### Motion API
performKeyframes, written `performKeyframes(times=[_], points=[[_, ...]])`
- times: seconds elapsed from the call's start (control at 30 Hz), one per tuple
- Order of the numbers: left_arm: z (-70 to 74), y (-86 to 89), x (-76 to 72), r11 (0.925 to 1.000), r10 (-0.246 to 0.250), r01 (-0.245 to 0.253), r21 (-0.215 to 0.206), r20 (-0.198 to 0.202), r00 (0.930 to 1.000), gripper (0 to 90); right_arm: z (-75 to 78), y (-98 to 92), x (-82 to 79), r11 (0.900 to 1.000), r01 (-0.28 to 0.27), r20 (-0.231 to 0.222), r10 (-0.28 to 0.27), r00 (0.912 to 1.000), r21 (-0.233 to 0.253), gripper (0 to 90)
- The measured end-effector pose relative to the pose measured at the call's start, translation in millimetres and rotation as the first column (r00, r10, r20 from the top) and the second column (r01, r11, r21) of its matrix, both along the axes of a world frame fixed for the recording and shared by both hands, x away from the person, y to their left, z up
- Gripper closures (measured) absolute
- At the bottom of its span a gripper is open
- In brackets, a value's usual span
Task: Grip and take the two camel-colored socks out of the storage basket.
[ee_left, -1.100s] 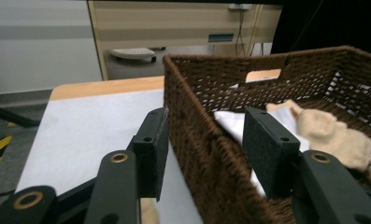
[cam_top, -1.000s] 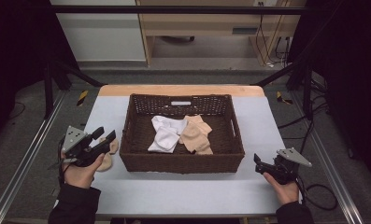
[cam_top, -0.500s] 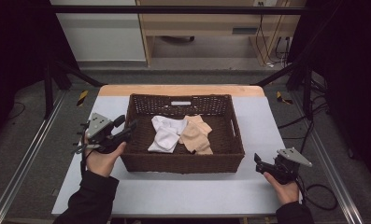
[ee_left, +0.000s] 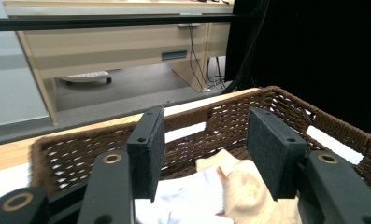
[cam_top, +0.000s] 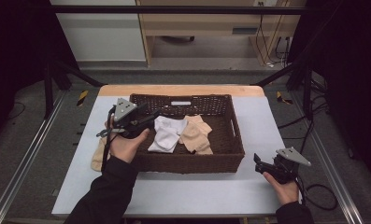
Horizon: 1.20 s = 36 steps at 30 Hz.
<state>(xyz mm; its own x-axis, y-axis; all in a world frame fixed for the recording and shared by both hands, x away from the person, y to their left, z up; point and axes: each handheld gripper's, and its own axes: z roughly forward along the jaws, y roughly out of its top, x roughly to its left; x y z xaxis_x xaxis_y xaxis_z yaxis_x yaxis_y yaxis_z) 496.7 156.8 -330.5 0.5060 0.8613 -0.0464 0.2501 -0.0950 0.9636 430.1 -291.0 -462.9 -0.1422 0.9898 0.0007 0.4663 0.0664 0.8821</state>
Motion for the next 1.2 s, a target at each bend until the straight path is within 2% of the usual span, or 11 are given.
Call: performKeyframes(times=[0.2, 0.5, 0.73, 0.9, 1.07, 1.1, 1.13, 1.2], points=[[-3.1, -20.3, 11.9, 0.9992, -0.024, 0.025, 0.032, -0.009, 0.9997, 46.5, 0.0, -1.5, 0.3, 1.000, 0.006, 0.002, -0.006, 1.0000, 0.003, 3.8], [-12.1, -40.8, 25.6, 0.9989, -0.040, 0.040, 0.025, -0.024, 0.9989, 44.2, -0.2, -1.2, 0.8, 1.000, 0.013, -0.001, -0.013, 0.9999, -0.004, 3.9], [-17.8, -68.1, 38.8, 0.9968, -0.063, 0.064, 0.047, -0.032, 0.9975, 43.2, -0.5, -0.7, 0.9, 1.000, 0.008, -0.005, -0.008, 1.0000, -0.008, 3.9], [-23.3, -79.8, 45.5, 0.9956, -0.064, 0.067, 0.066, -0.044, 0.9970, 40.8, -0.3, -0.7, 0.7, 1.000, 0.006, -0.002, -0.006, 1.0000, -0.009, 3.9], [-34.5, -87.9, 55.2, 0.9924, -0.058, 0.065, 0.105, -0.072, 0.9957, 40.0, -0.4, -0.6, 0.8, 1.000, 0.008, -0.004, -0.008, 1.0000, -0.006, 3.9], [-40.6, -89.4, 59.6, 0.9906, -0.051, 0.062, 0.122, -0.091, 0.9946, 39.7, -0.5, -0.6, 1.0, 1.000, 0.005, -0.003, -0.005, 1.0000, -0.008, 4.0], [-40.6, -89.4, 59.6, 0.9906, -0.051, 0.062, 0.122, -0.091, 0.9946, 39.5, -0.5, -0.6, 1.0, 1.000, 0.005, -0.003, -0.005, 1.0000, -0.008, 4.0], [-46.7, -90.2, 63.4, 0.9884, -0.047, 0.063, 0.138, -0.116, 0.9921, 39.4, -0.5, -0.7, 1.0, 1.000, 0.007, -0.004, -0.007, 1.0000, -0.007, 4.0]])
